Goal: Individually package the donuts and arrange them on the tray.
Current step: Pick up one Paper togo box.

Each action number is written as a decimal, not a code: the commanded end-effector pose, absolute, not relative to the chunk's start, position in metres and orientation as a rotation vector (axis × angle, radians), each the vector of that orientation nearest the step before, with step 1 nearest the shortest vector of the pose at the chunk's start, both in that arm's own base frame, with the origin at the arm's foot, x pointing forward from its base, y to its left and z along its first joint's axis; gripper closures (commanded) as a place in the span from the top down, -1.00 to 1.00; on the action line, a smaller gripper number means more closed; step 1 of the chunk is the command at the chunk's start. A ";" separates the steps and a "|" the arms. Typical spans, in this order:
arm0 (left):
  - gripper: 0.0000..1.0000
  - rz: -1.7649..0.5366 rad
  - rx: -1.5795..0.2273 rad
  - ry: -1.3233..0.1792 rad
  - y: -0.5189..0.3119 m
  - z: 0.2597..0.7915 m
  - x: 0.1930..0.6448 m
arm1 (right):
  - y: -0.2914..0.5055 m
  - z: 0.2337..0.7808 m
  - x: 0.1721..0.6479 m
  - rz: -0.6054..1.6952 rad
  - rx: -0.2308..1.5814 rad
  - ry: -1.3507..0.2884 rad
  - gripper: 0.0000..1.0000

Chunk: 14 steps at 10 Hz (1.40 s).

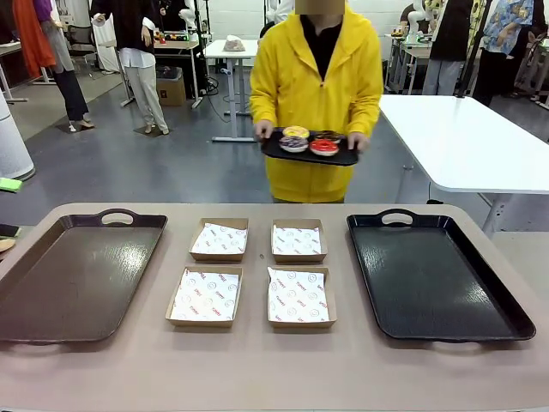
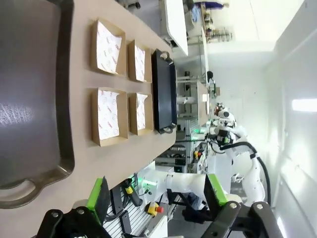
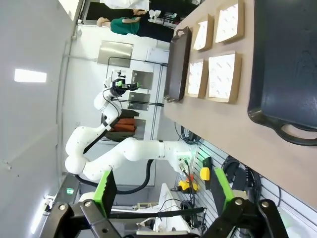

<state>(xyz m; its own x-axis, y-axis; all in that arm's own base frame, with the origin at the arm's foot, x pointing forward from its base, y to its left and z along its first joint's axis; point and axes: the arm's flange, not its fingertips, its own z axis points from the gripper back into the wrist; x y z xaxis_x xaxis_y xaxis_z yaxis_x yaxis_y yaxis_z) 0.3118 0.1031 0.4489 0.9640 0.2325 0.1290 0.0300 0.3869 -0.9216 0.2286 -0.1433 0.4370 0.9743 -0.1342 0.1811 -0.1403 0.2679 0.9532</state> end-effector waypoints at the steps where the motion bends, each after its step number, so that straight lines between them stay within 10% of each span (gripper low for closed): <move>1: 1.00 0.141 -1.205 -0.293 0.119 0.447 0.308 | -0.133 0.441 0.228 0.024 1.304 -0.264 1.00; 14: 1.00 0.162 -1.176 -0.276 0.120 0.447 0.305 | -0.141 0.439 0.228 0.007 1.291 -0.240 1.00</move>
<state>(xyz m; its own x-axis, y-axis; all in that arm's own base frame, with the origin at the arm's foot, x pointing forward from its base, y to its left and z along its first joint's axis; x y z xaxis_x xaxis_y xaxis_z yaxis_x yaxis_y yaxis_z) 0.3051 0.1200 0.4455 0.9567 0.2555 0.1393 0.0271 0.3983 -0.9168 0.2288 -0.1398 0.4390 0.9768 -0.1324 0.1682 -0.1240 0.2904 0.9488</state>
